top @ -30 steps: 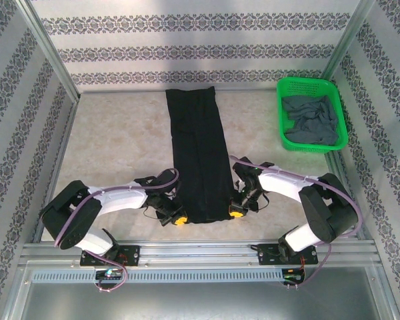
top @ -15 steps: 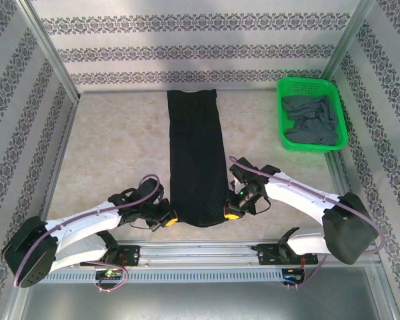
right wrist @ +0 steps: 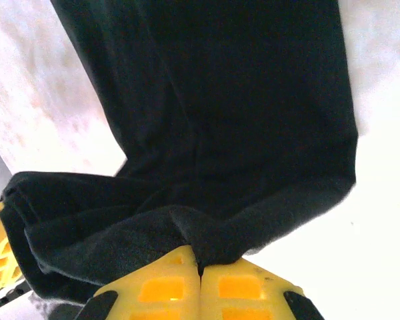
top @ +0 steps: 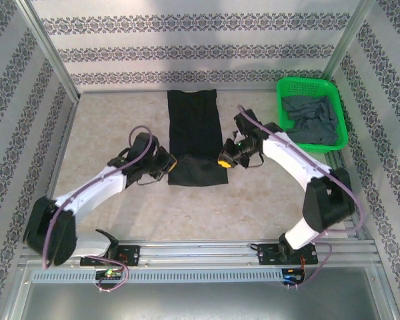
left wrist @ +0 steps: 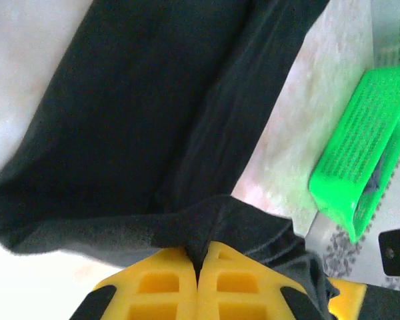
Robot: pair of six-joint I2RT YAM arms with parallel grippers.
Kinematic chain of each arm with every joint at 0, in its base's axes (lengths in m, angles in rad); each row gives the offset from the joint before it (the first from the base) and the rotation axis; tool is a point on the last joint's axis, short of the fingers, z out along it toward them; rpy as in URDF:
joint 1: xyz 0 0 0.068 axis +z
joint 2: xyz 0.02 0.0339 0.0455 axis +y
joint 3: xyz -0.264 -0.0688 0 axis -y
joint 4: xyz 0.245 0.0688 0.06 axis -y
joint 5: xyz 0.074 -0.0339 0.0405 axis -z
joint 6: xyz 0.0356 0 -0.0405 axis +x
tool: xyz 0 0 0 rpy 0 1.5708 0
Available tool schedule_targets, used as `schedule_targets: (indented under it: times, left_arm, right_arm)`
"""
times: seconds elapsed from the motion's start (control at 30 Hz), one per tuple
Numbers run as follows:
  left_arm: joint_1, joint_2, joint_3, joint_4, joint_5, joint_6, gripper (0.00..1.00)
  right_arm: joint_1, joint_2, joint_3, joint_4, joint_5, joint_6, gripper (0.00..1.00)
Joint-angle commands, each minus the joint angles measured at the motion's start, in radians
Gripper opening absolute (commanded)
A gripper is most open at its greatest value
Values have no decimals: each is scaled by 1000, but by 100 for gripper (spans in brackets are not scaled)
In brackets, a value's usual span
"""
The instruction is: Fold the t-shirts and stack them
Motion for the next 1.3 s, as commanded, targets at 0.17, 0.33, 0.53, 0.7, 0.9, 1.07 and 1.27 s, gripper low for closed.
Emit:
schedule_targets:
  times: [0.17,0.33,0.53,0.7,0.9,1.07,1.27]
  left_arm:
    - [135,290,200,153,73,127,0]
    - [173,494,341,195,117,160,2]
    - [175,500,404,33,49,212,37]
    - [130,271,205,-34,-28,166,53]
    - [67,121,-158,167,38,-107,54]
    - [49,171,-205,317,35,-192,58]
    - [31,282,-141,383,23,-191,49]
  right_arm:
    - [-71,314,308,29,38,-11,0]
    - [-110,482,454,54,12,-23,0]
    - [-142,513,558,28,-47,-128,50]
    - [-156,300,350,48,13,-189,58]
    - [-143,73,-95,188,6,-78,55]
    - [-116,27,-328,372,-29,72,55]
    - [-96,180,-284,463,-80,114,53]
